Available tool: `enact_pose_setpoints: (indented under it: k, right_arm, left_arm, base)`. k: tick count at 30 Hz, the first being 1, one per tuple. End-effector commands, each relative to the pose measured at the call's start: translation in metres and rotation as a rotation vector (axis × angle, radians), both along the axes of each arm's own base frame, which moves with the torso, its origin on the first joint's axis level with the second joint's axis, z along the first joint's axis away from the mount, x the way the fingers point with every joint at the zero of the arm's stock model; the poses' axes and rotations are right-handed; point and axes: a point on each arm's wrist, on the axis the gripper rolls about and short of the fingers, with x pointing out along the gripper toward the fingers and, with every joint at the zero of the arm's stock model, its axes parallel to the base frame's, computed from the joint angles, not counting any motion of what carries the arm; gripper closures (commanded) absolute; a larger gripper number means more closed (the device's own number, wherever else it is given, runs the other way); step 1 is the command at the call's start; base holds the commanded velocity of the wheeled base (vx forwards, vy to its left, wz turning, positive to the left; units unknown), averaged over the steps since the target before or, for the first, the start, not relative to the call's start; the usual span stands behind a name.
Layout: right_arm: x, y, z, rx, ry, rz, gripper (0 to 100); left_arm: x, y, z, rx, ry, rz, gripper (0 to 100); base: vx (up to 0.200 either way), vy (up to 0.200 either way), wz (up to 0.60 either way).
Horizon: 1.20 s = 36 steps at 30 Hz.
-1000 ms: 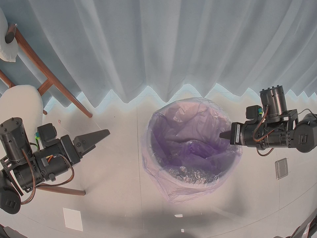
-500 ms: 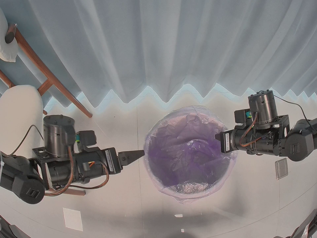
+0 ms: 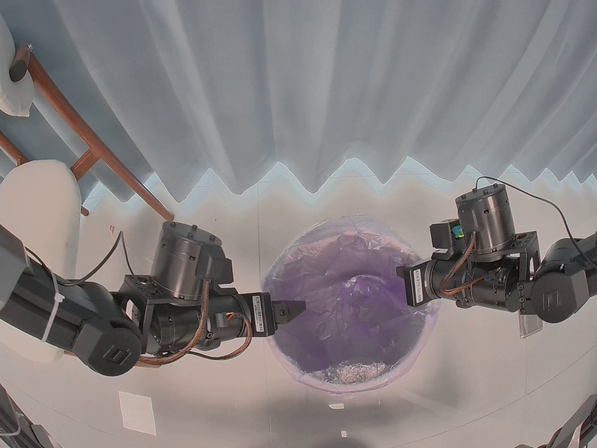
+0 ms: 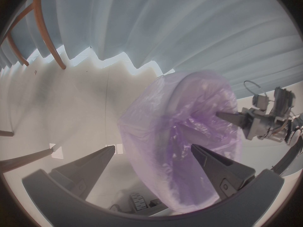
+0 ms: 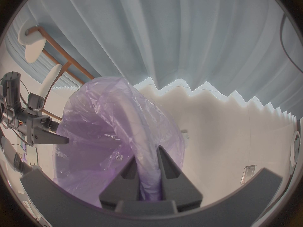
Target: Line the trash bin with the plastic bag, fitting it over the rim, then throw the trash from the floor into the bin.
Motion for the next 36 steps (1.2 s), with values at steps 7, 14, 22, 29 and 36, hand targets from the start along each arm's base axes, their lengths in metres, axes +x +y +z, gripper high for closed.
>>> enact_pose_setpoints:
  k: [7, 14, 22, 29, 36]
  right_arm:
    - [-0.005, 0.006, 0.001, -0.005, -0.007, 0.017, 100]
    - [-0.009, 0.012, -0.002, -0.017, -0.021, 0.029, 100]
    - [-0.01, 0.011, -0.004, -0.028, -0.017, 0.025, 0]
    - [-0.012, 0.01, 0.0, -0.001, -0.06, 0.026, 0]
    - [-0.034, -0.01, -0.004, 0.024, -0.035, -0.014, 0]
  left_arm:
    - [0.013, -0.011, -0.014, 0.072, 0.024, 0.024, 100]
    - [0.013, -0.013, -0.012, 0.067, 0.016, 0.019, 100]
    - [0.009, -0.014, -0.013, 0.071, 0.02, 0.008, 100]
    - [0.008, -0.013, -0.013, 0.082, 0.02, 0.024, 100]
    - [0.005, -0.005, -0.011, 0.101, 0.04, 0.046, 100]
  base:
    - [0.0, 0.0, 0.0]
    - [0.0, 0.0, 0.0]
    - [0.0, 0.0, 0.0]
    - [0.0, 0.0, 0.0]
    - [0.0, 0.0, 0.0]
